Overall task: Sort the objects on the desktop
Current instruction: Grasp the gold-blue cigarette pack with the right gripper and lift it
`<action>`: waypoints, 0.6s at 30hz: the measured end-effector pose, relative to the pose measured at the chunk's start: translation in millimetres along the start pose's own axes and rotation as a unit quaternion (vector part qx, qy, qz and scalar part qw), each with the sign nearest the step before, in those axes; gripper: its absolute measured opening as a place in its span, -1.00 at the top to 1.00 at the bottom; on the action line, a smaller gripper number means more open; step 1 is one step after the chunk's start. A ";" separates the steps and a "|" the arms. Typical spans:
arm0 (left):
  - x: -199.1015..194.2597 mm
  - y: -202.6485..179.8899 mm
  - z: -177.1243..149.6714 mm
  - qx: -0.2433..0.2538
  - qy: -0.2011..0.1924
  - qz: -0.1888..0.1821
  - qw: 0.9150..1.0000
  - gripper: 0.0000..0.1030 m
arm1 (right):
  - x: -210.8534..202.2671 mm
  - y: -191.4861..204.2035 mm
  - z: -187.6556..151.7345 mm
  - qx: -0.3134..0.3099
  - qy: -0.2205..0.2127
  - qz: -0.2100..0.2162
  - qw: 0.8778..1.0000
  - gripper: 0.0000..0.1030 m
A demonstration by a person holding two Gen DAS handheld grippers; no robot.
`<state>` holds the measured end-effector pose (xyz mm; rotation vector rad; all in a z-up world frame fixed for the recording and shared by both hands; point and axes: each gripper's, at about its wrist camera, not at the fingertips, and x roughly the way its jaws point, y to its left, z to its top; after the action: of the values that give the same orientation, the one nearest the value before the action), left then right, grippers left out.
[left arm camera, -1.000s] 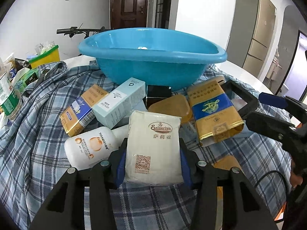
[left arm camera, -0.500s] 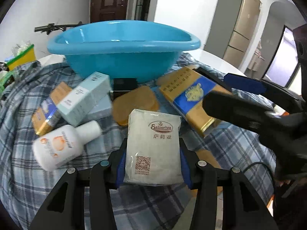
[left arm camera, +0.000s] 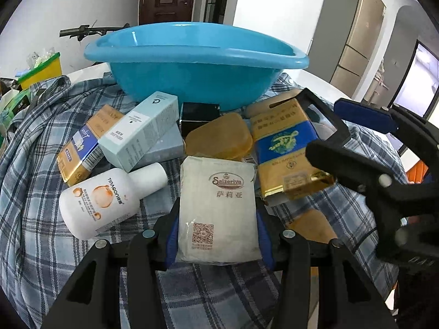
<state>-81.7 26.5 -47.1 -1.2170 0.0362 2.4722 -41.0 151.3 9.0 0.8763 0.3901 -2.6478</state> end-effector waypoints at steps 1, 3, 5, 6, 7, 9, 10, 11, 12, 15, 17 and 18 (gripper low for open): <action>-0.9 0.5 1.0 0.000 -0.001 -0.002 1.000 0.04 | -2.0 -1.1 -1.1 -0.001 0.001 0.008 1.000 -0.13; -3.0 1.3 1.6 -0.003 -0.006 -0.009 1.000 0.04 | -4.5 -0.7 -3.0 -0.005 0.005 0.016 1.000 -0.13; -5.2 2.6 2.8 -0.008 -0.010 -0.022 1.000 0.04 | -8.2 -1.2 -4.4 -0.006 0.003 0.018 1.000 -0.13; -6.4 2.2 3.3 -0.008 -0.011 -0.030 0.999 0.04 | -10.8 -1.0 -4.2 -0.007 -0.002 0.020 1.000 -0.13; -7.5 0.6 3.5 -0.006 -0.011 -0.037 0.999 0.04 | -12.3 -0.4 -3.9 -0.008 -0.006 0.020 1.000 -0.13; -7.7 -3.9 3.5 0.002 -0.010 -0.039 0.999 0.04 | -15.9 3.0 -2.6 -0.014 -0.016 0.028 0.999 -0.13; -7.4 -5.5 3.4 0.004 -0.010 -0.041 0.999 0.04 | -15.6 6.1 -2.3 -0.020 -0.016 0.033 0.999 -0.12; -6.8 -6.8 3.2 0.006 -0.008 -0.040 0.999 0.08 | -13.2 8.0 -2.1 -0.021 -0.012 0.034 0.999 -0.10; -5.4 -6.3 3.1 0.007 -0.006 -0.032 0.999 0.08 | -9.3 7.4 -2.7 -0.015 -0.004 0.032 0.999 -0.09; -5.3 0.2 2.8 -0.004 -0.006 -0.044 0.999 0.08 | 7.7 -0.5 -6.8 0.011 0.033 0.018 0.999 -0.01; -8.5 3.1 2.9 -0.001 -0.009 -0.040 0.999 0.08 | 16.8 -1.6 -10.6 0.010 0.052 0.012 0.999 0.07; -9.8 5.9 3.0 -0.001 -0.012 -0.030 0.999 0.08 | 18.1 -0.9 -11.6 0.010 0.054 0.020 0.998 0.07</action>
<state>-80.6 18.4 -38.5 -1.1721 -0.0095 2.4357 -49.0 152.3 -11.0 1.0247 0.3678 -2.5795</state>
